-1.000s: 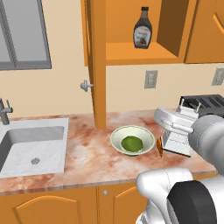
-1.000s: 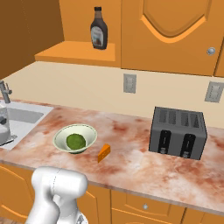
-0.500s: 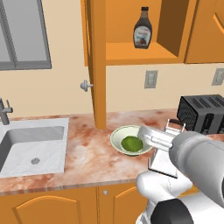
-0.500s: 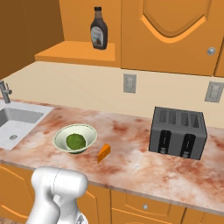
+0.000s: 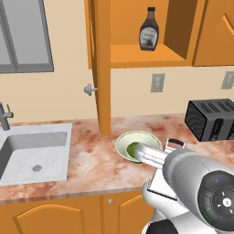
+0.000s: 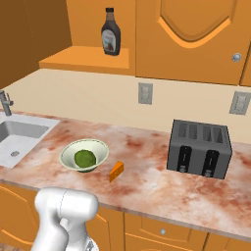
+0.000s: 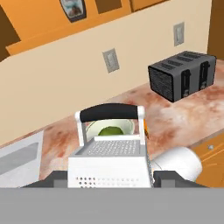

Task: Pick the cheese from the fridge and the cheese grater from the cabinet and place them next to the salad bowl.

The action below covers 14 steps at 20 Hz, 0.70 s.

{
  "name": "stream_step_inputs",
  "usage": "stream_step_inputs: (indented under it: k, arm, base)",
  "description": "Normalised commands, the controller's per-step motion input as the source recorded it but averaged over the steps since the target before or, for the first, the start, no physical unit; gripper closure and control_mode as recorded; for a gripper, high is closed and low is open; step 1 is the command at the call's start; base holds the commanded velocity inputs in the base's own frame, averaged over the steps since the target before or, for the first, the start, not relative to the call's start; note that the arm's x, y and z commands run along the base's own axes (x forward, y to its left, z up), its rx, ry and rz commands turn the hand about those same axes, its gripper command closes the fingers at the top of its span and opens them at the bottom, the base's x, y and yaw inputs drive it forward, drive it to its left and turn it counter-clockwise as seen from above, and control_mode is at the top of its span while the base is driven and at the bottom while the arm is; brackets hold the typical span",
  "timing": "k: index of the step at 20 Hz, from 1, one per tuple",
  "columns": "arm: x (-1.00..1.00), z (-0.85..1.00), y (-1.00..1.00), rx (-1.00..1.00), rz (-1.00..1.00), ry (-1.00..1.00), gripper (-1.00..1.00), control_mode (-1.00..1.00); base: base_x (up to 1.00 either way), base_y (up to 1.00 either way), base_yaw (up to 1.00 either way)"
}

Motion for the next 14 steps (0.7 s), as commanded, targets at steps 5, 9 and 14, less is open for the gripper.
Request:
stream_step_inputs:
  k: [5,9,14]
  arm:
    - [0.03,-0.76,0.11,0.00,0.00,-0.18,1.00,-1.00]
    - [0.41,-0.63,0.08,-0.02,-0.01,-0.24,1.00,-1.00]
    - [0.40,-0.55,0.00,-0.15,-0.06,-0.22,1.00,-1.00]
  base:
    - [0.00,0.00,0.00]
    - [0.00,0.00,0.00]
    - [0.00,0.00,0.00]
